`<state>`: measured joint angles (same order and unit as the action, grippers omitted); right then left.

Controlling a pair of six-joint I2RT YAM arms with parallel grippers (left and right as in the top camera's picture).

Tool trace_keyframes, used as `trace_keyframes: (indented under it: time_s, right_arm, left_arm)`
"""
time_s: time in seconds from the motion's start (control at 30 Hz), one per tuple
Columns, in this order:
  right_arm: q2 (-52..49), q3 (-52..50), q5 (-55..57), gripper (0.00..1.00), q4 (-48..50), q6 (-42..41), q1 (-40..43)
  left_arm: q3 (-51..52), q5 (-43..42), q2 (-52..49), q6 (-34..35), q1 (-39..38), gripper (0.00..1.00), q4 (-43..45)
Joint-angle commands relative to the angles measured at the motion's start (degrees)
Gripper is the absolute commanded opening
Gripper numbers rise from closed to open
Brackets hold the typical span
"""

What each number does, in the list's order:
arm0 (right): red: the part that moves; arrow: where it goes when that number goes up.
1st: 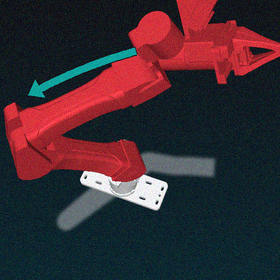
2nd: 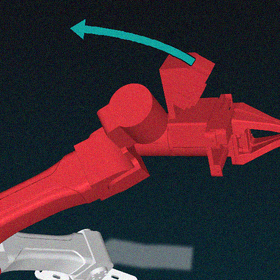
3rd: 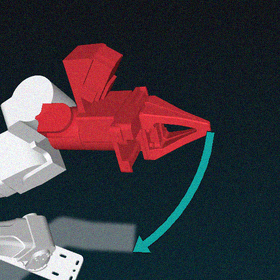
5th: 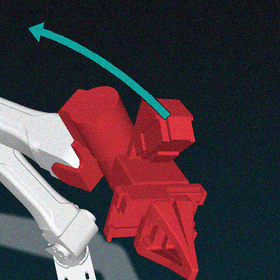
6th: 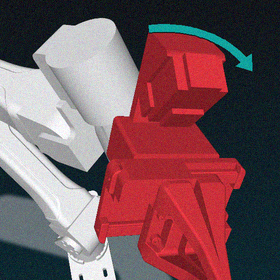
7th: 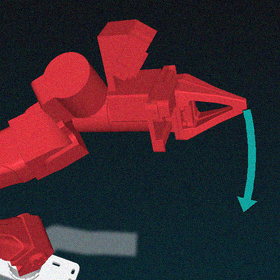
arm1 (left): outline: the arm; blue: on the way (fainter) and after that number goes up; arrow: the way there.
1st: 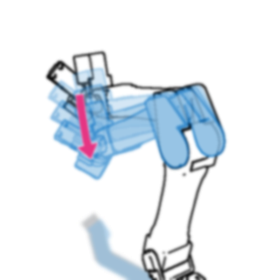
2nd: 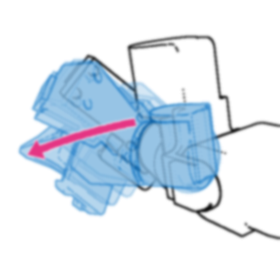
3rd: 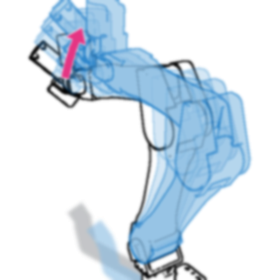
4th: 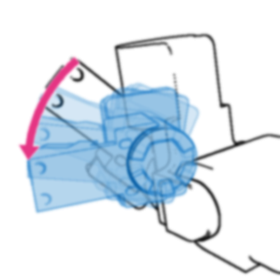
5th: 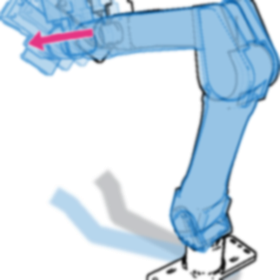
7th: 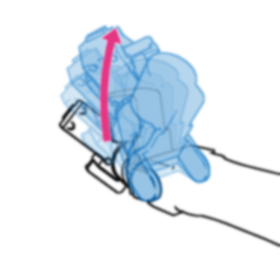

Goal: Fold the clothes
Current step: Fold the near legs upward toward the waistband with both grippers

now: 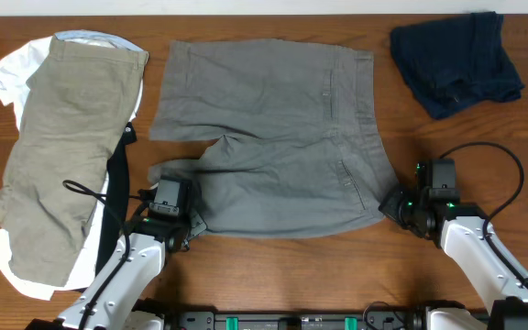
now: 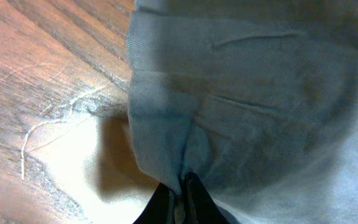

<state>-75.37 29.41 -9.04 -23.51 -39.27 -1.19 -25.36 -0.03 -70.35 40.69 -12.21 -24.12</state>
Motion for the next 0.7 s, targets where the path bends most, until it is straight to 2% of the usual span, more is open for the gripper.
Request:
trace_keyframes:
  time_s: [0.0,0.3,0.67]
  right_arm:
    - [2.67,1.11,2.14,0.01,-1.44,-0.33,0.42]
    - [15.80,6.27,2.25,0.01,-13.35,1.70,0.55]
    - [26.49,20.52,5.86,0.01,-33.14,4.85,0.55]
  left_arm:
    - [-1.20,-0.81,0.61,-0.15,-0.09,0.06,-4.37]
    - [-11.06,-0.81,14.80,-1.27,-0.09,0.06,-19.19]
    - [-22.05,-0.81,31.32,-2.71,-0.09,0.06,-29.38]
